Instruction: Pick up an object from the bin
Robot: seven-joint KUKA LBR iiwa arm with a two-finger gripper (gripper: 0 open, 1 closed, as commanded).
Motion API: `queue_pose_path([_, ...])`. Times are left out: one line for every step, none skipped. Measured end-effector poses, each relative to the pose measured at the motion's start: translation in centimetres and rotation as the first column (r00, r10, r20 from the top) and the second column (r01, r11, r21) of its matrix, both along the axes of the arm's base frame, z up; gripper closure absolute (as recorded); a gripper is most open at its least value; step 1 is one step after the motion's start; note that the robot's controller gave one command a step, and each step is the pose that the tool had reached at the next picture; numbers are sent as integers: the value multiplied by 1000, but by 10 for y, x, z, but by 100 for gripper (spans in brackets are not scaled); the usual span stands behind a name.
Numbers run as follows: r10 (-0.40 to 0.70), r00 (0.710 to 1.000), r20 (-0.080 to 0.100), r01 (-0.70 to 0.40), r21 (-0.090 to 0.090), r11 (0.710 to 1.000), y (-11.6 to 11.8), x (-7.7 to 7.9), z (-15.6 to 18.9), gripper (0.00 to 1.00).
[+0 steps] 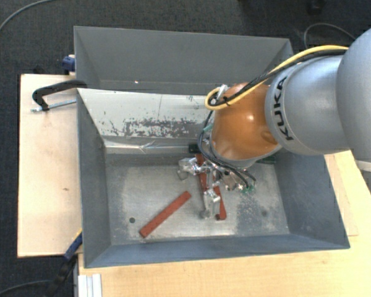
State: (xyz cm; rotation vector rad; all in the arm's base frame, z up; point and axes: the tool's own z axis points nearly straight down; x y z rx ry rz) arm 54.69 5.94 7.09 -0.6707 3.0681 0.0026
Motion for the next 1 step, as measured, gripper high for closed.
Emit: queue_pose_path([119, 993, 0, -119, 1, 993, 52, -10, 0, 0])
